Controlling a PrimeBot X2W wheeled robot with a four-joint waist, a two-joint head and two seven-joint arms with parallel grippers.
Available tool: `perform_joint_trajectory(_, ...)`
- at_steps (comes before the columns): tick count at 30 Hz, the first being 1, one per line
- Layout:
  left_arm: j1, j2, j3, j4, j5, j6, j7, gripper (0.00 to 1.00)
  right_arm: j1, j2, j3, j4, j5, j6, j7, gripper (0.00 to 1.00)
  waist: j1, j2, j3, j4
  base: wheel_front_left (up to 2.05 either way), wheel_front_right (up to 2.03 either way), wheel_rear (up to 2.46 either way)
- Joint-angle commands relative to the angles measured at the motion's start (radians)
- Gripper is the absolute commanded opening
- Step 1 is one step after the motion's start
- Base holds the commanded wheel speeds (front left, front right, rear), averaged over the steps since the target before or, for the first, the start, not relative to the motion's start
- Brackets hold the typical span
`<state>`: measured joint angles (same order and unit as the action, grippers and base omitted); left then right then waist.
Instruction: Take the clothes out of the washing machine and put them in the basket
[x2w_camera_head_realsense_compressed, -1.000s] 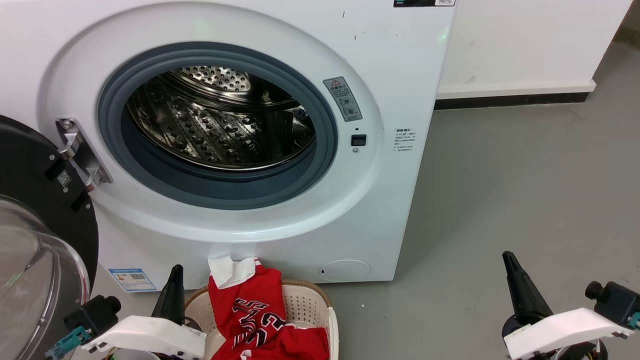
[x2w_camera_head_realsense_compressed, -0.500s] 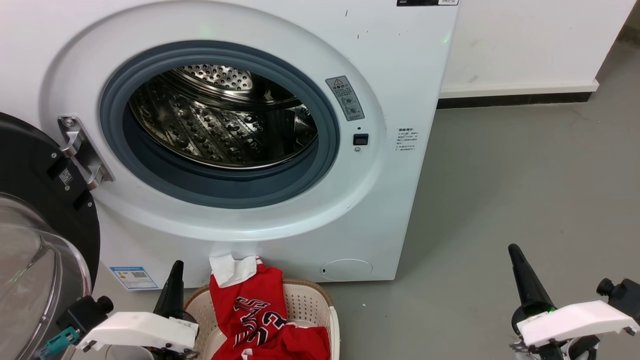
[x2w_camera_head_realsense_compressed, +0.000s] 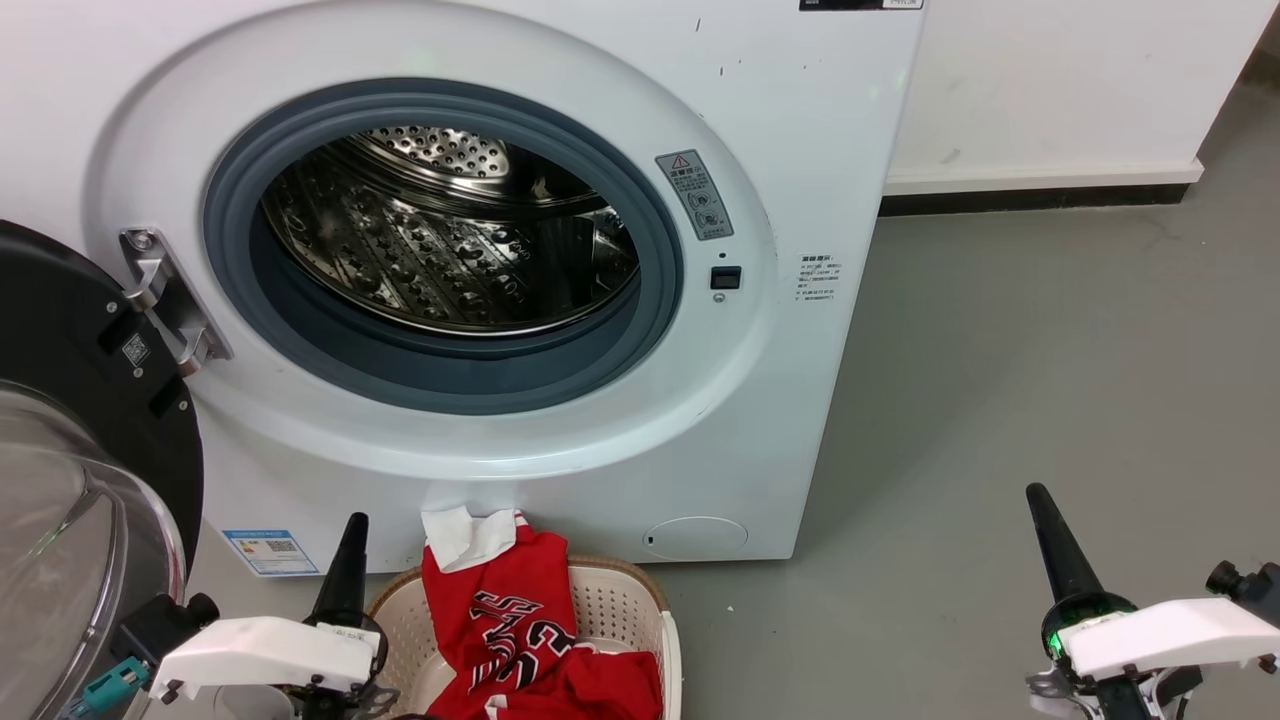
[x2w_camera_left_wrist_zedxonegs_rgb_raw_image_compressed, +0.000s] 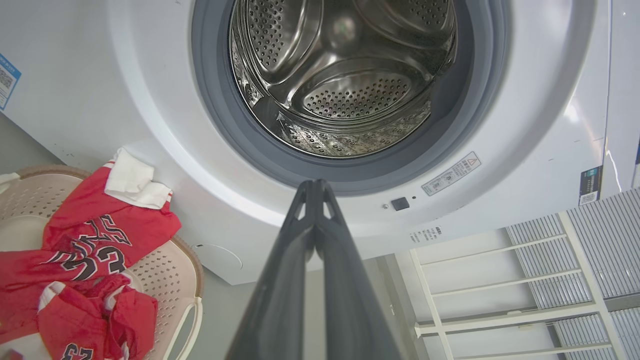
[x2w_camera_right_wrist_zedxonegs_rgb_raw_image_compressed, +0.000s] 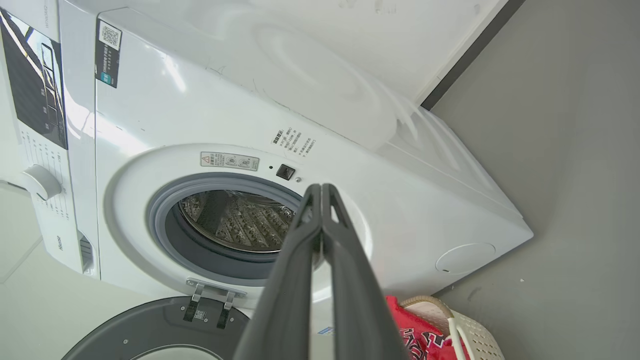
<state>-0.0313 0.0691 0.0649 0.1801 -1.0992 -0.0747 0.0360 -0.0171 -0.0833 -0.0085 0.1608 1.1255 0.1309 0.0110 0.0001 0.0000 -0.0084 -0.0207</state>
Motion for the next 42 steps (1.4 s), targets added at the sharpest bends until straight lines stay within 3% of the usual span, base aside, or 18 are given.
perform_joint_trajectory(1, -0.026, 0.000, 0.004, -0.005, -0.020, -0.006, 0.005, 0.00, -0.030, -0.006, -0.004, -0.004, 0.021, 0.000, 0.005, 0.00, -0.0001, 0.0000, 0.000, 0.000, 0.00, 0.00, 0.00)
perform_joint_trajectory(42, -0.070, -0.015, 0.040, 0.049, -0.392, -0.046, 0.061, 0.00, -0.079, 0.001, -0.049, 0.062, 0.399, 0.000, 0.053, 0.00, -0.0001, 0.0000, 0.008, 0.014, 0.00, 0.00, 0.00)
